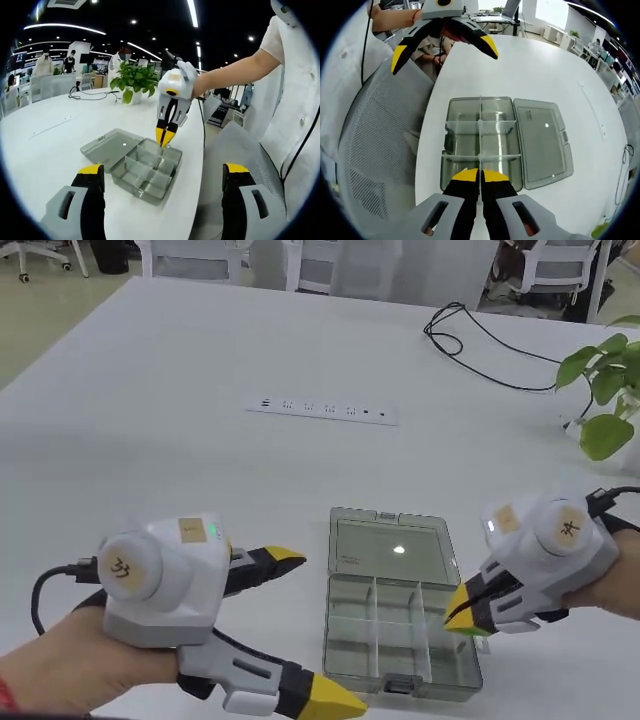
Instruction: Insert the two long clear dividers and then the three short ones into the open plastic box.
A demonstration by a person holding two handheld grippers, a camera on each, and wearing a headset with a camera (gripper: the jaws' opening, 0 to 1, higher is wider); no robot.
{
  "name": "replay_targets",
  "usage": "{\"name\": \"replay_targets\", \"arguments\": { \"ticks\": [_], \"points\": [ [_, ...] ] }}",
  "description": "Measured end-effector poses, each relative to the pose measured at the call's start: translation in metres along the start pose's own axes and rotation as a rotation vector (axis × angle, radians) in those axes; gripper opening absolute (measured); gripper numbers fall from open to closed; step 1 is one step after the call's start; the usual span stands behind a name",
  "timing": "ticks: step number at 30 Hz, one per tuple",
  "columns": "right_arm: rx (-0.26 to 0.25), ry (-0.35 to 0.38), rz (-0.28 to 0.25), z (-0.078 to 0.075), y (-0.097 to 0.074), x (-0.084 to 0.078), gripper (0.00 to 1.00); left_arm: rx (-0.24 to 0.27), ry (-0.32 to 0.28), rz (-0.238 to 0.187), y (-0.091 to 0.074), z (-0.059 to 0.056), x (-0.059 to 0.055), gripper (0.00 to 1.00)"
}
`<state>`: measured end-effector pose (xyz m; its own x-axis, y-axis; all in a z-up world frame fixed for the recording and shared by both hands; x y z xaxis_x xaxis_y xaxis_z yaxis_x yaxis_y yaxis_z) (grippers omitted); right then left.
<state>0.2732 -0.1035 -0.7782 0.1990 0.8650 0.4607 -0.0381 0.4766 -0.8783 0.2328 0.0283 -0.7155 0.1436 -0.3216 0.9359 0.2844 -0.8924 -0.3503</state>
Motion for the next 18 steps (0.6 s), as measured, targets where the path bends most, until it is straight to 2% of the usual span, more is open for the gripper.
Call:
{"name": "replay_targets", "arguments": {
  "ticks": [18],
  "points": [
    [-0.014,0.02,0.014,-0.003,0.017,-0.009,0.03,0.001,-0.008,-0.004,-0.001,0.001,0.0,1.0]
  ]
}}
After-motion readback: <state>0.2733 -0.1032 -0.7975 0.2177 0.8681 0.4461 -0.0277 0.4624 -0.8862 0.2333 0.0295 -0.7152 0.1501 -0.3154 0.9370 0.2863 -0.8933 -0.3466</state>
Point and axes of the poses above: the centre of the closed fingertips' face, and the gripper's own axes: y roughly forward along the fingers, z roughly to its left, x roughly out of its top, the point moved 2 cm from there along -y, roughly backward along the fingers, and after that the axes turned 11 degrees about y, right-handed, at the moved point
